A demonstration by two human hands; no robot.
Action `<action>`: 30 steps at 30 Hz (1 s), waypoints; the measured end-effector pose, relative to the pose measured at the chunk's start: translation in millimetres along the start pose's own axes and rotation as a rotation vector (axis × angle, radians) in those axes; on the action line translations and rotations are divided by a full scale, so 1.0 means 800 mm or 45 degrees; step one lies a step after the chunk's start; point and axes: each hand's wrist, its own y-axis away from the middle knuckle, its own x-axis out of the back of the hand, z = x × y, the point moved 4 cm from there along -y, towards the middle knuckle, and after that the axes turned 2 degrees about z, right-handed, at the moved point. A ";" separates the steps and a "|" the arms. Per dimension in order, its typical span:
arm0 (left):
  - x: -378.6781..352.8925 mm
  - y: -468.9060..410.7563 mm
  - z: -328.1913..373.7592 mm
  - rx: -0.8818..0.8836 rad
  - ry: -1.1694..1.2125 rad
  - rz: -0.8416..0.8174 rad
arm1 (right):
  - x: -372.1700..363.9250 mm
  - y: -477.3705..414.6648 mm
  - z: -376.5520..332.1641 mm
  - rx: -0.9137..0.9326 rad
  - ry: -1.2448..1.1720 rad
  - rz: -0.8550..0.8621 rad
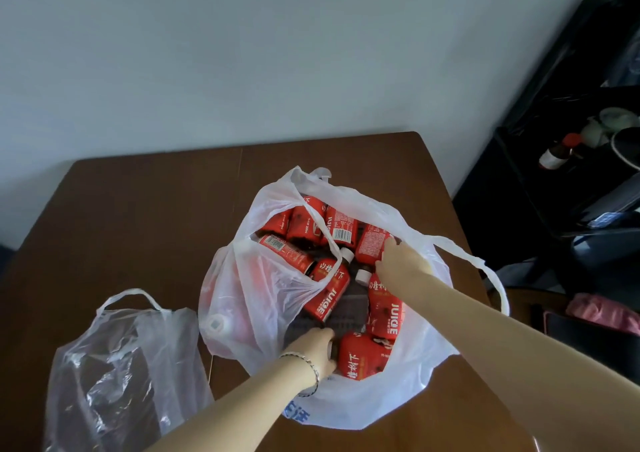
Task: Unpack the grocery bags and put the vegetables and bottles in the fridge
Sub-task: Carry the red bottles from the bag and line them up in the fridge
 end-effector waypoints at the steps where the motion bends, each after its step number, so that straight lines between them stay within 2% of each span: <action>1: -0.001 0.000 0.000 0.000 0.014 -0.004 | 0.003 -0.001 0.003 -0.016 -0.097 -0.010; 7: 0.006 0.018 -0.009 -0.024 0.180 0.083 | 0.011 -0.002 0.019 -0.014 -0.261 0.014; 11: 0.022 0.035 -0.010 -0.063 0.196 0.257 | 0.007 0.009 0.015 0.016 -0.491 -0.132; 13: 0.035 0.043 -0.006 -0.103 0.169 0.330 | 0.002 0.034 0.001 0.166 -0.399 -0.169; 15: 0.046 0.047 0.002 -0.151 0.111 0.346 | -0.013 0.067 -0.013 0.370 -0.176 -0.170; 17: 0.050 0.047 0.010 -0.142 0.158 0.329 | -0.033 0.100 -0.026 0.697 0.085 0.002; 19: 0.052 0.046 0.018 -0.104 0.222 0.332 | -0.046 0.119 -0.026 0.855 0.109 0.143; 20: 0.053 0.046 0.021 -0.094 0.235 0.344 | -0.047 0.120 -0.022 0.830 0.072 0.137; 23: 0.055 0.049 0.029 -0.077 0.348 0.336 | -0.053 0.118 -0.013 0.702 0.104 -0.067; 27: 0.051 0.057 0.031 0.006 0.659 0.257 | -0.050 0.123 -0.023 0.653 0.109 0.054; 30: 0.051 0.063 0.027 0.053 0.920 0.162 | -0.052 0.120 -0.027 0.710 0.091 0.223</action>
